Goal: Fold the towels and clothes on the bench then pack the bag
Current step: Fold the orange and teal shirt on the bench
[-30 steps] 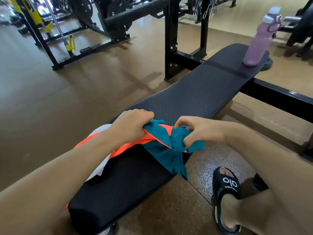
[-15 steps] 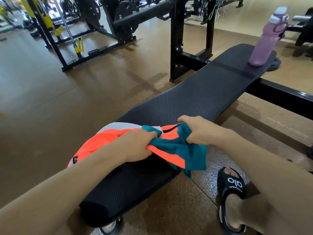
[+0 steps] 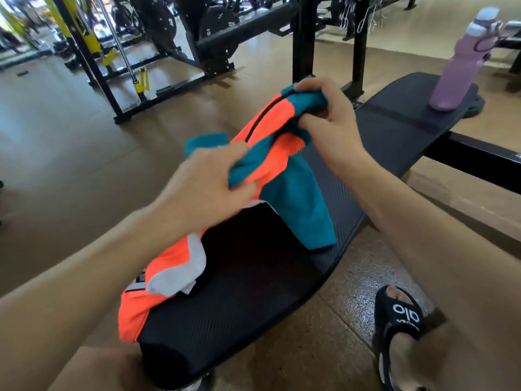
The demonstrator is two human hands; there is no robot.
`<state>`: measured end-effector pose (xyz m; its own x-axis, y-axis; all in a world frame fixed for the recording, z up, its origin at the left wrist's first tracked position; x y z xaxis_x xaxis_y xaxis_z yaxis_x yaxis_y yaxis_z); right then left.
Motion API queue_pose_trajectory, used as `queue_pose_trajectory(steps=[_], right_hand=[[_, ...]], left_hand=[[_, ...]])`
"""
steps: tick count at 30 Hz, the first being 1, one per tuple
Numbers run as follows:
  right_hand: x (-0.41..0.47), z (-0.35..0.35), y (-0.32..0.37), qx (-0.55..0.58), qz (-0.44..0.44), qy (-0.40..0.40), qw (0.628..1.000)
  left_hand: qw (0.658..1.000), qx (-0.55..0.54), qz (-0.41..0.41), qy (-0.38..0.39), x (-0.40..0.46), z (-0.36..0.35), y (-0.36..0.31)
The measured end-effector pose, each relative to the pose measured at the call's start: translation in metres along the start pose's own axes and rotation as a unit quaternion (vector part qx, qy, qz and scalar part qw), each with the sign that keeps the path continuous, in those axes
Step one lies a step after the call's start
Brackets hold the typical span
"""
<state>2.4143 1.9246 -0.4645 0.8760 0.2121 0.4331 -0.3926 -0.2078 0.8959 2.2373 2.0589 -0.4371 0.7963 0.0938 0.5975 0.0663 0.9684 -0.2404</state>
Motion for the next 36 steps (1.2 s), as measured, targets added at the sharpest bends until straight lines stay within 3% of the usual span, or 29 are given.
queue_pose_trajectory(steps=[2,5,7,8,10,12,14,18,20,22,26,28,32,36], right_hand=[[-0.006,0.006,-0.008,0.029,-0.089,0.017,0.995],[-0.023,0.029,-0.05,-0.035,-0.266,0.067,0.961],[-0.033,0.051,-0.073,-0.163,-0.316,0.087,0.931],[-0.036,0.063,-0.084,-0.25,-0.287,0.105,0.919],[-0.04,0.082,-0.094,-0.413,-0.199,0.148,0.876],[-0.045,0.092,-0.091,-0.47,-0.169,0.156,0.852],[-0.045,0.095,-0.088,-0.412,-0.196,0.121,0.882],[-0.037,0.089,-0.072,-0.221,-0.245,0.054,0.942],[-0.034,0.091,-0.072,-0.188,-0.283,0.065,0.938],[-0.03,0.101,-0.079,-0.296,-0.282,0.12,0.905],[-0.029,0.12,-0.1,-0.543,-0.248,0.25,0.762],[-0.026,0.118,-0.105,-0.546,-0.221,0.254,0.768],[-0.011,0.112,-0.117,-0.48,-0.264,0.245,0.8],[-0.008,0.093,-0.129,-0.455,-0.26,0.247,0.815]], left_hand=[[0.995,-0.059,0.007,0.079,-0.026,-0.023,-0.015],[0.96,-0.1,0.045,0.256,-0.065,-0.066,-0.032],[0.907,-0.127,0.085,0.392,-0.088,-0.085,-0.044],[0.889,-0.139,0.102,0.424,-0.095,-0.091,-0.047],[0.894,-0.173,0.125,0.394,-0.098,-0.096,-0.045],[0.914,-0.214,0.173,0.299,-0.093,-0.096,-0.03],[0.925,-0.227,0.224,0.208,-0.087,-0.096,-0.008],[0.97,-0.083,0.196,0.115,-0.068,-0.103,0.04],[0.971,-0.032,0.197,0.134,-0.054,-0.112,0.061],[0.966,0.009,0.193,0.174,-0.037,-0.124,0.075],[0.95,0.027,0.172,0.26,0.0,-0.158,0.08],[0.945,0.045,0.143,0.292,0.018,-0.176,0.079],[0.933,0.083,0.075,0.341,0.044,-0.207,0.079],[0.934,0.094,0.01,0.345,0.055,-0.219,0.076]])
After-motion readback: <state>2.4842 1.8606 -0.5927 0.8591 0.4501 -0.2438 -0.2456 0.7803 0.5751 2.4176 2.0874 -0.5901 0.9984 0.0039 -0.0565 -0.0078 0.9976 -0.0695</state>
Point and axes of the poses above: each hand's wrist, its own x-axis towards the middle knuckle, its own z-axis out of the back of the hand, y = z × x, the point moved 1 cm from there along x, towards the middle knuckle, and after that the axes turned 13 degrees about -y, right-handed, at the moved point
